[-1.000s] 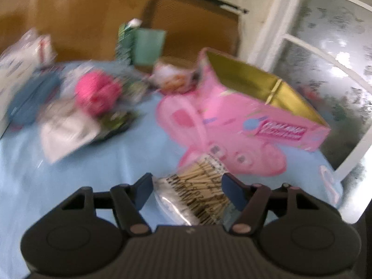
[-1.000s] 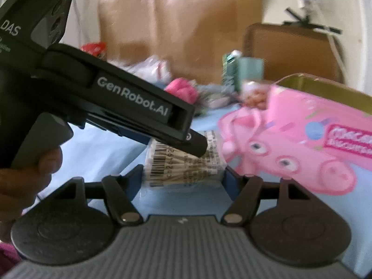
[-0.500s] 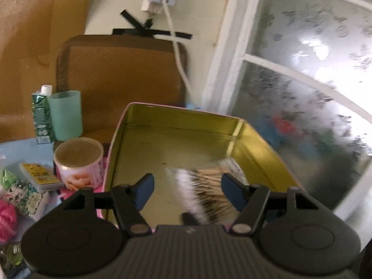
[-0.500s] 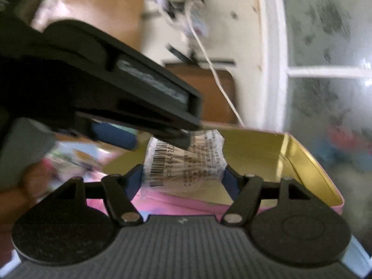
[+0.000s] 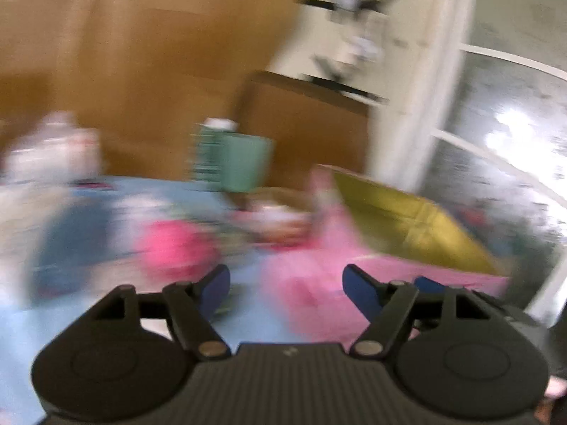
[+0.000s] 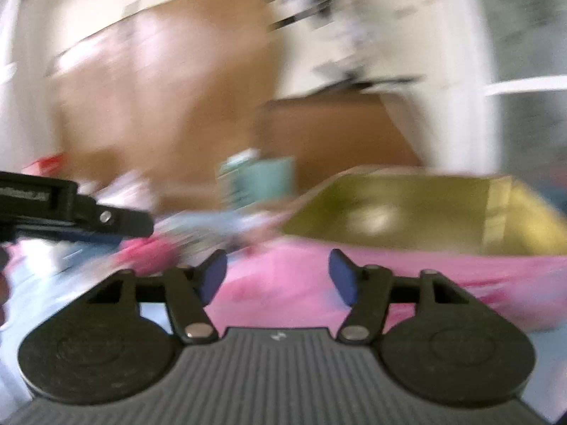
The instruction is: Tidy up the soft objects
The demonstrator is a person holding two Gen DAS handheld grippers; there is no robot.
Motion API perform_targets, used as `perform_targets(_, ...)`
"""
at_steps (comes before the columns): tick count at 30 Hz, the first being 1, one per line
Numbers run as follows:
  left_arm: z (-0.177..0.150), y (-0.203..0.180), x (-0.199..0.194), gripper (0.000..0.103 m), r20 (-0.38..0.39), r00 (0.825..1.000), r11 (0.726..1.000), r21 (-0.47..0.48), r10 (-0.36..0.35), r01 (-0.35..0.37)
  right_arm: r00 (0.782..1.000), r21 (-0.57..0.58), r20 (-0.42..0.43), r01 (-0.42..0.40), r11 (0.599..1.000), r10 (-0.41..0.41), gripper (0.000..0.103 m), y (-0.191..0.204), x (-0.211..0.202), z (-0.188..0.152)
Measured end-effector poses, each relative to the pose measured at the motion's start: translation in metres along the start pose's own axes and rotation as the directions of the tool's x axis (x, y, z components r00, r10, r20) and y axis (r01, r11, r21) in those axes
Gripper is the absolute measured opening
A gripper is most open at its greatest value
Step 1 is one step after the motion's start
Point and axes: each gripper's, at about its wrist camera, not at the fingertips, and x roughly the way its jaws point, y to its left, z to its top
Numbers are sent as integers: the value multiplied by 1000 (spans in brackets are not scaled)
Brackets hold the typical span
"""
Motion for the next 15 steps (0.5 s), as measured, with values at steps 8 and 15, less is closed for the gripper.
perform_targets(8, -31, 109, -27, 73, -45, 973, 948, -217, 226, -231, 932, 96, -229, -265, 959, 281, 54, 77, 75, 8)
perform_targets(15, -38, 134, -31, 74, -29, 983, 931, -315, 184, -184, 844, 555, -309, -216, 803, 440, 44, 62, 114, -8)
